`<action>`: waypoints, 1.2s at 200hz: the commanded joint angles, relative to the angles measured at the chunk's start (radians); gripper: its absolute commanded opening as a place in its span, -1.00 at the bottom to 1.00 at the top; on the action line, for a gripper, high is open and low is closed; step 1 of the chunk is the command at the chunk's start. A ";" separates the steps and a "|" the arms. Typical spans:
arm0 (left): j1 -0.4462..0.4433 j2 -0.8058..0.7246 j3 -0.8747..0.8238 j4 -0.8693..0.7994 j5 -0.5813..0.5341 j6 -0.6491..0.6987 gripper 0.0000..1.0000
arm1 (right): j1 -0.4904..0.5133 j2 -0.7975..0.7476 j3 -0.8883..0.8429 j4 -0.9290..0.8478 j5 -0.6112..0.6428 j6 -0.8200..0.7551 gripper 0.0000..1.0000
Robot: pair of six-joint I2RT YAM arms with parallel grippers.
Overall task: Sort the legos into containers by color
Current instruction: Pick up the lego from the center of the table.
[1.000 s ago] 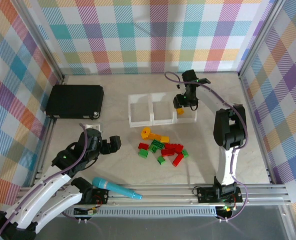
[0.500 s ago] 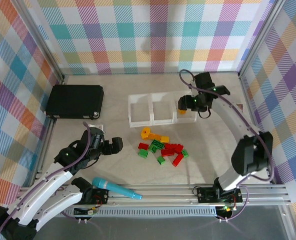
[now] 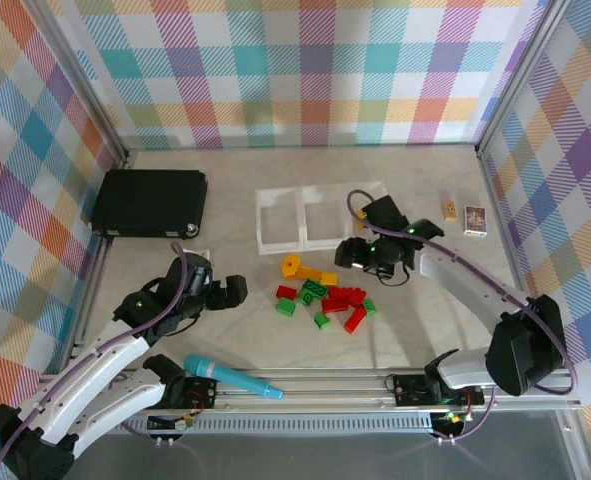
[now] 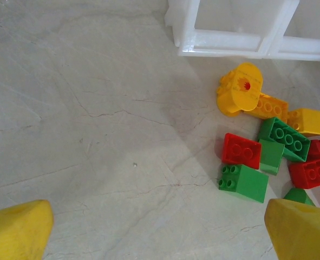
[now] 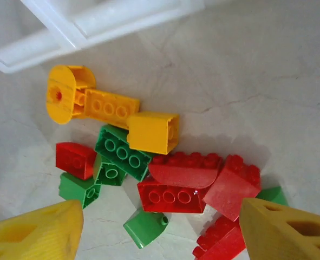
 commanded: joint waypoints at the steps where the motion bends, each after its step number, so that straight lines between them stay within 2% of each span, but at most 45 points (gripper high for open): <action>1: -0.012 0.005 0.029 -0.019 0.015 0.005 0.99 | 0.036 0.066 0.002 0.050 0.054 0.094 0.56; 32: -0.012 -0.003 0.029 -0.027 0.013 -0.002 0.99 | 0.077 0.180 0.048 0.085 0.076 0.129 0.61; 95: -0.014 -0.003 0.023 -0.025 0.013 -0.004 0.99 | 0.152 0.388 0.188 0.033 0.167 0.144 0.48; 181: -0.014 0.007 0.012 -0.010 0.008 -0.002 0.99 | 0.181 0.460 0.205 -0.012 0.202 0.127 0.48; 240: -0.015 0.011 0.013 -0.010 0.008 -0.001 0.99 | 0.183 0.501 0.209 0.002 0.194 0.114 0.36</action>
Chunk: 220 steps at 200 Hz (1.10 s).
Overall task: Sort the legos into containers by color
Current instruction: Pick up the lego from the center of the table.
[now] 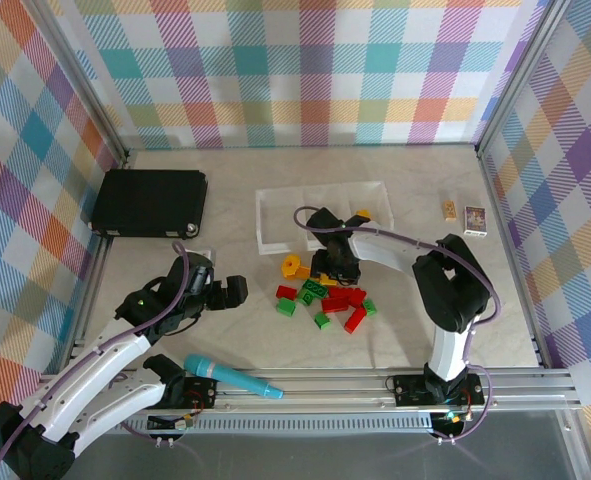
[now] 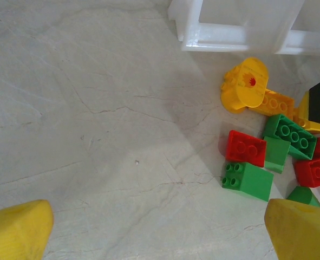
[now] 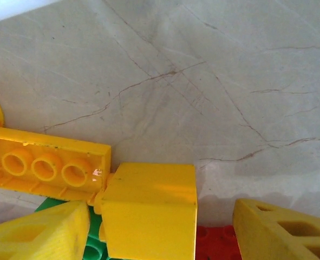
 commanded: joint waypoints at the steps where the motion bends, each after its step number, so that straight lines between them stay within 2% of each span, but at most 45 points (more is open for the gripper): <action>1: -0.015 -0.001 0.013 -0.008 0.008 -0.002 0.99 | 0.006 0.030 0.024 -0.012 0.008 -0.014 0.36; 42: -0.015 0.002 0.012 -0.008 0.007 -0.002 0.99 | 0.006 0.033 0.022 -0.011 0.021 -0.024 0.26; 148: -0.017 0.010 0.011 -0.006 0.008 0.000 0.99 | 0.005 -0.025 0.016 -0.042 0.085 -0.088 -0.28; 220: -0.017 0.017 0.013 -0.006 0.009 0.001 0.99 | -0.017 -0.149 0.058 -0.082 0.140 -0.175 -0.39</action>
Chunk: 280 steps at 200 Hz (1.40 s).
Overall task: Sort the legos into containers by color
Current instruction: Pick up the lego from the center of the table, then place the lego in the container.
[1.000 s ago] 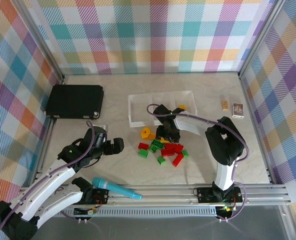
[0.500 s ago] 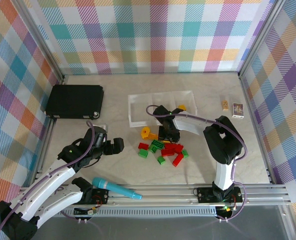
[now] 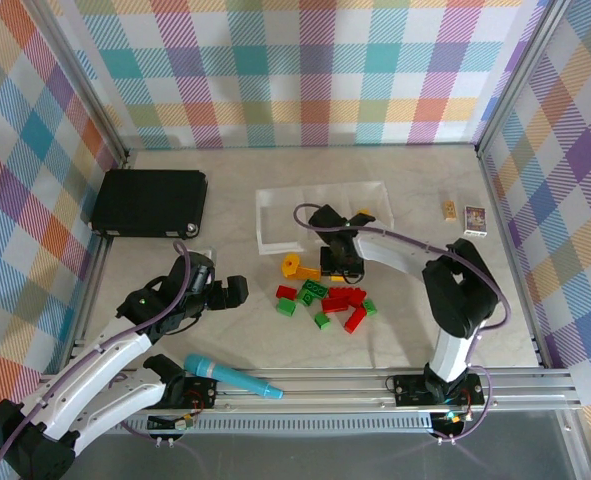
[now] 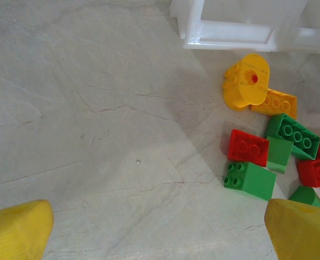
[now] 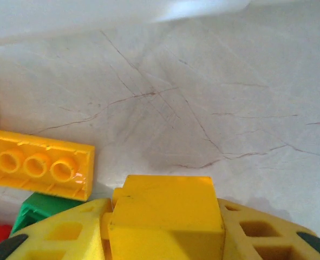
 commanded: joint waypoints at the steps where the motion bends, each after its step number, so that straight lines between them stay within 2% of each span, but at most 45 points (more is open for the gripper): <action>1: -0.017 0.004 0.014 -0.008 0.009 0.002 0.99 | -0.017 -0.070 0.053 -0.044 0.038 -0.057 -0.39; 26: -0.017 0.004 0.015 -0.007 0.011 0.002 0.99 | -0.079 -0.110 0.096 -0.055 0.044 -0.127 -0.41; 61: -0.017 0.009 0.018 -0.008 0.013 0.004 0.99 | -0.243 -0.107 0.178 -0.041 -0.012 -0.234 -0.43; 86: -0.017 0.010 0.019 -0.008 0.009 0.005 0.99 | -0.334 -0.047 0.277 -0.038 -0.057 -0.291 -0.43; 117: -0.017 0.019 0.020 -0.009 0.006 0.005 0.99 | -0.394 0.058 0.397 -0.037 -0.082 -0.346 -0.43; 176: -0.017 0.046 0.027 -0.005 0.003 0.010 0.99 | -0.429 0.246 0.555 -0.027 -0.116 -0.387 -0.44; 226: -0.017 0.086 0.048 0.007 0.016 0.027 0.99 | -0.432 0.344 0.615 -0.017 -0.122 -0.398 -0.40; 280: -0.016 0.104 0.046 0.018 0.028 0.031 0.99 | -0.432 0.388 0.641 -0.023 -0.119 -0.400 -0.14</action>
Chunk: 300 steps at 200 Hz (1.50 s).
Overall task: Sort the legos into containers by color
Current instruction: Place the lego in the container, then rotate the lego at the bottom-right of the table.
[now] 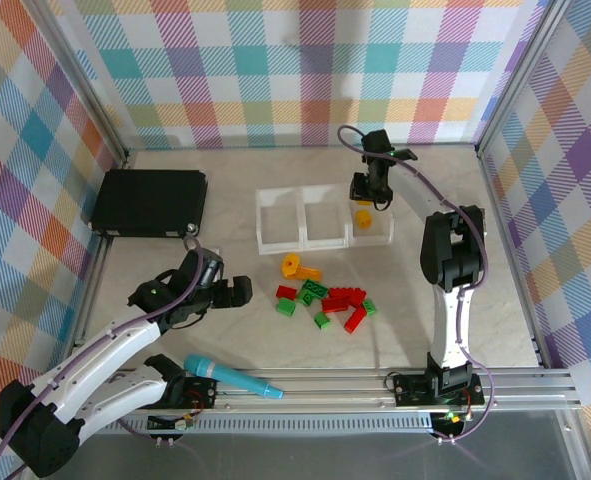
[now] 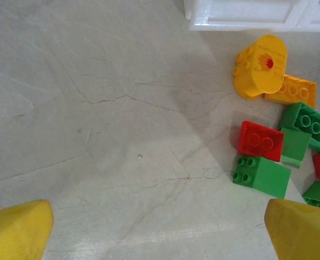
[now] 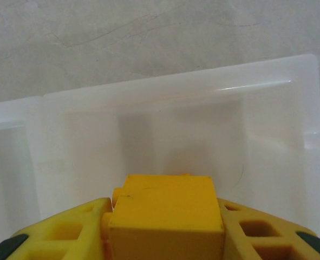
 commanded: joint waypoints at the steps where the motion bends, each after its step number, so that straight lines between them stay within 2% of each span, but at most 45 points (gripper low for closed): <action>1: -0.011 0.003 0.026 0.012 0.017 0.020 0.99 | -0.008 0.025 0.046 -0.006 -0.011 -0.023 -0.13; 70: -0.011 -0.008 0.025 0.008 0.018 0.017 0.99 | -0.009 0.027 0.077 -0.028 -0.021 -0.029 0.22; 100: -0.011 -0.021 0.019 0.006 0.017 0.013 0.99 | -0.009 0.000 0.077 -0.047 -0.030 -0.025 0.25; 138: -0.011 -0.020 0.028 0.008 0.018 0.016 0.99 | -0.008 -0.104 0.009 -0.050 -0.072 0.004 0.28; 178: -0.011 -0.016 0.027 0.022 0.029 0.017 0.99 | -0.006 -0.275 -0.154 -0.028 -0.111 0.059 0.31; 230: -0.013 -0.012 0.022 0.046 0.038 0.017 0.99 | 0.009 -0.524 -0.468 0.014 -0.166 0.194 0.34; 268: -0.014 -0.010 0.015 0.059 0.046 0.017 0.99 | 0.046 -0.695 -0.709 0.041 -0.160 0.309 0.32; 300: -0.014 -0.018 0.002 0.059 0.044 0.017 0.99 | 0.118 -0.792 -0.818 0.004 -0.125 0.367 0.24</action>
